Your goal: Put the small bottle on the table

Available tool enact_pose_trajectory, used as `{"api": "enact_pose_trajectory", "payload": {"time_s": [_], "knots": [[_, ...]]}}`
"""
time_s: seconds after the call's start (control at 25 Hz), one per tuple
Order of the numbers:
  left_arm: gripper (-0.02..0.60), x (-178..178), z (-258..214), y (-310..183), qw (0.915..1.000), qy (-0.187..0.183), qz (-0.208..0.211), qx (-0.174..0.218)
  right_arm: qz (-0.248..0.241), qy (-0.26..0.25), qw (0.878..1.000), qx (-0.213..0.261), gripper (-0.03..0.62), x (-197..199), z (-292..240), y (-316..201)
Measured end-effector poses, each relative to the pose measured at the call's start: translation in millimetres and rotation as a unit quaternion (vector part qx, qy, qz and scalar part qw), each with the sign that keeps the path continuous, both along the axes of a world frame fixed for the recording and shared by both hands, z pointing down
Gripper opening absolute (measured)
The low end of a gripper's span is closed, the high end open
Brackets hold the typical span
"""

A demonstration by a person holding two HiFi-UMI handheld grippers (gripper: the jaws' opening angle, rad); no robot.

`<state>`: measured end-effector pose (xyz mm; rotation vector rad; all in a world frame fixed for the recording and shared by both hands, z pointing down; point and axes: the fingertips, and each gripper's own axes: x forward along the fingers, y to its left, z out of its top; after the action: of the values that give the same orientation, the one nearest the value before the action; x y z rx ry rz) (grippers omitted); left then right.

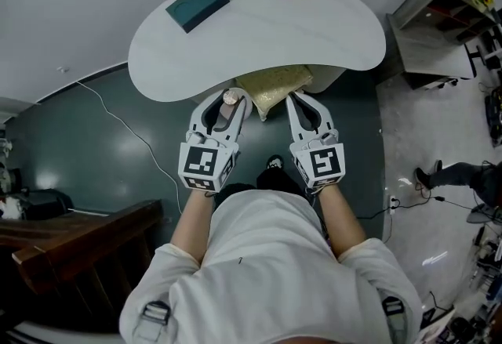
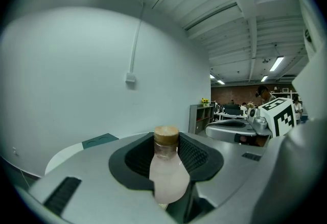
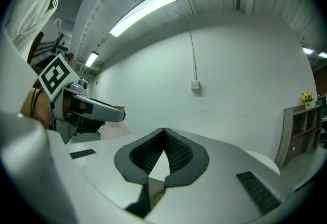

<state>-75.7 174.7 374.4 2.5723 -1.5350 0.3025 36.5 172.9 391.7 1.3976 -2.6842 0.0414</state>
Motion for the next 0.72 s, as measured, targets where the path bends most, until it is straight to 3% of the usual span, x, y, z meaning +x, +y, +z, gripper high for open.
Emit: {"api": "enact_pose_trajectory", "payload": {"time_s": [0.2,0.72], "knots": [[0.152,27.8,0.5,-33.3,1.0000,-0.002,0.006,-0.005,0.006,-0.010,1.000,-0.003,-0.002,26.0,1.7,-33.1],[0.152,58.4,11.8,-131.1,0.9993,-0.006,0.033,-0.015,0.031,-0.006,0.999,-0.025,-0.002,60.9,21.0,-112.8]]}}
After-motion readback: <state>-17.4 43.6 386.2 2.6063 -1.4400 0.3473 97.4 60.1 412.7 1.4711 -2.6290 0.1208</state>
